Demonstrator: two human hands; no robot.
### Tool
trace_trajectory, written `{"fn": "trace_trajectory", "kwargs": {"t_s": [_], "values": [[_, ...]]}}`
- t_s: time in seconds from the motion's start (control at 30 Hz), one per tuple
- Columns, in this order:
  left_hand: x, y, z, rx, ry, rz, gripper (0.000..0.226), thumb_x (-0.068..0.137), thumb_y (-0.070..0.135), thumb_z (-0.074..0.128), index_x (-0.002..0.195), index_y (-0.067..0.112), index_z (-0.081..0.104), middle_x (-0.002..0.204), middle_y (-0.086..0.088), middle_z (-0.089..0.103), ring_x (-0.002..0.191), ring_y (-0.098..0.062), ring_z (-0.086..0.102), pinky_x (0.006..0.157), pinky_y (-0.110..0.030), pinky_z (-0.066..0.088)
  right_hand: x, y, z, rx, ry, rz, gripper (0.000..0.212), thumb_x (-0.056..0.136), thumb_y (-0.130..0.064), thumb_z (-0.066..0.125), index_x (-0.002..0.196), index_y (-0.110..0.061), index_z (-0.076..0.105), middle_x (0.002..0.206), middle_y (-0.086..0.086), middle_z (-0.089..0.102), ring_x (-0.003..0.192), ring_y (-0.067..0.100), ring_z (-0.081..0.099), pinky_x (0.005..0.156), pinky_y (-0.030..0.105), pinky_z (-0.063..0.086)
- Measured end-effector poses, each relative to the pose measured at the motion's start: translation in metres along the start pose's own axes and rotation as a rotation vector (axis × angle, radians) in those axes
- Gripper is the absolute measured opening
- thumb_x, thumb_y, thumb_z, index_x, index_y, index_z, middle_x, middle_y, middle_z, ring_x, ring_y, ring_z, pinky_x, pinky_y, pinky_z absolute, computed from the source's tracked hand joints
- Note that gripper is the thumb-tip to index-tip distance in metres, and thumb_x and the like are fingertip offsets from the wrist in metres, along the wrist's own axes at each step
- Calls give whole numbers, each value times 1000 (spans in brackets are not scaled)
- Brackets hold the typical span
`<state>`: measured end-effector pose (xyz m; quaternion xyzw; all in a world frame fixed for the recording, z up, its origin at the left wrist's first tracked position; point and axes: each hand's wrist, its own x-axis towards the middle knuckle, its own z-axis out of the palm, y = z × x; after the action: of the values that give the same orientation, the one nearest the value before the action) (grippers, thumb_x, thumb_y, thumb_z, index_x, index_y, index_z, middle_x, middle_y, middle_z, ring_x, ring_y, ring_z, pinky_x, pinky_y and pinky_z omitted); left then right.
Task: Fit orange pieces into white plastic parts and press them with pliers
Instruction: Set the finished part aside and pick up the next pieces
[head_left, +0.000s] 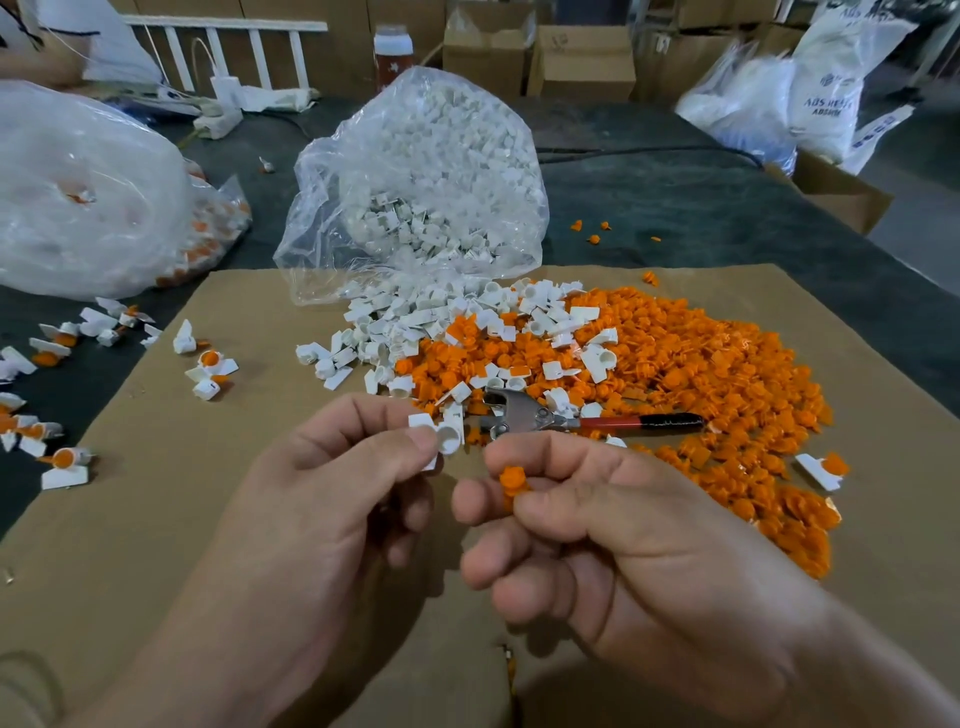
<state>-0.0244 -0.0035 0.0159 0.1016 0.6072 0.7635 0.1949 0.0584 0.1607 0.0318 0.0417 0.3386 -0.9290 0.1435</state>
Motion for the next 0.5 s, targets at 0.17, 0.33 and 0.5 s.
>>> {"fn": "trace_trajectory", "kwargs": {"t_s": [0.17,0.33,0.5], "values": [[0,-1,1,9,-5,-5,28,52,34,78,72,17,72,60,-8,56,47,-13,49,35,-22,36,1,0,-1,15,-75,-45,25,91,4,52,107,-3,69,94,23,68,72,29,72,58,29,59],[-3,2,5,40,-16,14,25,52,35,77,69,18,70,57,-9,55,45,-13,49,35,-21,37,2,1,-5,-60,-115,-77,25,93,-2,55,115,-5,66,95,18,68,73,26,72,58,30,59],[-3,1,5,88,19,31,10,67,24,72,73,17,70,65,-9,61,47,-13,52,38,-20,39,4,9,-8,-588,201,-273,23,89,-17,57,104,-33,65,89,8,72,67,34,71,54,42,58]]}}
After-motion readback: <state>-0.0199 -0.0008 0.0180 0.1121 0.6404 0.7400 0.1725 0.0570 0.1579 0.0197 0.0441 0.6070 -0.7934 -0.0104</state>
